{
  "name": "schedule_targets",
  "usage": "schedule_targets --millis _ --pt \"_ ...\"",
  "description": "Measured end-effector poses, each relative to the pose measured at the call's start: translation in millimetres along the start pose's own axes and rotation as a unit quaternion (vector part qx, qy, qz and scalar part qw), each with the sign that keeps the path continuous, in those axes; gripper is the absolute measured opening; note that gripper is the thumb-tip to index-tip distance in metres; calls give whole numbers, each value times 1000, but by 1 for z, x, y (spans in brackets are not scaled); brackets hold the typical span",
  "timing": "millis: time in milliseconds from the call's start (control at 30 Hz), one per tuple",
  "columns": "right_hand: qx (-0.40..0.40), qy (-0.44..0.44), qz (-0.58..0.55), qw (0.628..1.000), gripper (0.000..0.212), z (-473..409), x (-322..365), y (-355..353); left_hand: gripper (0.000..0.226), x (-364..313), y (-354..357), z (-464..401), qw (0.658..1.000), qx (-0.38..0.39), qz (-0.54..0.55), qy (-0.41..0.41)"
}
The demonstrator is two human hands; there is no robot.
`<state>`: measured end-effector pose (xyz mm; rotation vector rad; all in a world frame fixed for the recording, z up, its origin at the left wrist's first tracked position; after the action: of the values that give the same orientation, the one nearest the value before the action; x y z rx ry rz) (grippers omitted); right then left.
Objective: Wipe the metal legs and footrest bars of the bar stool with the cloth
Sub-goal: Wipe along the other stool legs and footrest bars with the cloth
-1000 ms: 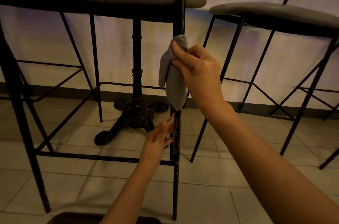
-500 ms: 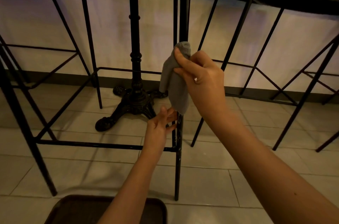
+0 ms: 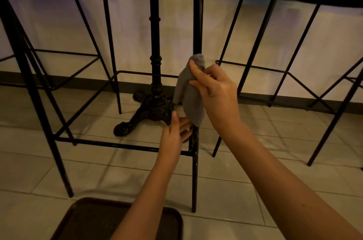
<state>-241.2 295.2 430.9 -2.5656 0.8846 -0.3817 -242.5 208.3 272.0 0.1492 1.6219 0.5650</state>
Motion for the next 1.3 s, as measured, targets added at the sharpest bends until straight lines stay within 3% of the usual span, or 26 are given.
schedule_targets --millis 367,700,800,900,967,1067,1167,1300 --pt "40 2 -10 999 43 34 -12 16 40 18 -10 5 999 -42 2 -10" --pt "-12 -8 -20 1000 40 4 -7 2 49 22 -12 7 999 -37 -8 -27" --pt "-3 -2 -22 1000 41 18 -11 8 37 5 -20 15 992 -76 -86 53" --pt "3 10 -23 1000 41 28 -13 11 35 -46 -21 35 939 -141 -192 249" --pt "7 13 -31 999 40 26 -14 9 38 -67 -2 43 909 -114 -219 335" --pt "29 1 -51 998 37 20 -18 7 44 -68 32 39 899 -63 -252 352" --pt "35 -21 -36 999 33 14 -21 -5 40 -69 40 32 896 -88 -247 359" --pt "-14 -10 11 1000 37 -9 -25 -32 37 -79 42 29 892 -121 -223 375"
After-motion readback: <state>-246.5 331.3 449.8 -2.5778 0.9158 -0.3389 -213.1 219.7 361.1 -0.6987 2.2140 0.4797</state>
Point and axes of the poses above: each hand's wrist, its own z-axis away from the middle knuckle, its own y-axis out of the palm, x = y × z, the point moved 10 cm from there along -z, towards the middle knuckle, and after that the axes turned 6 degrees about z, right-handed, at the moved point
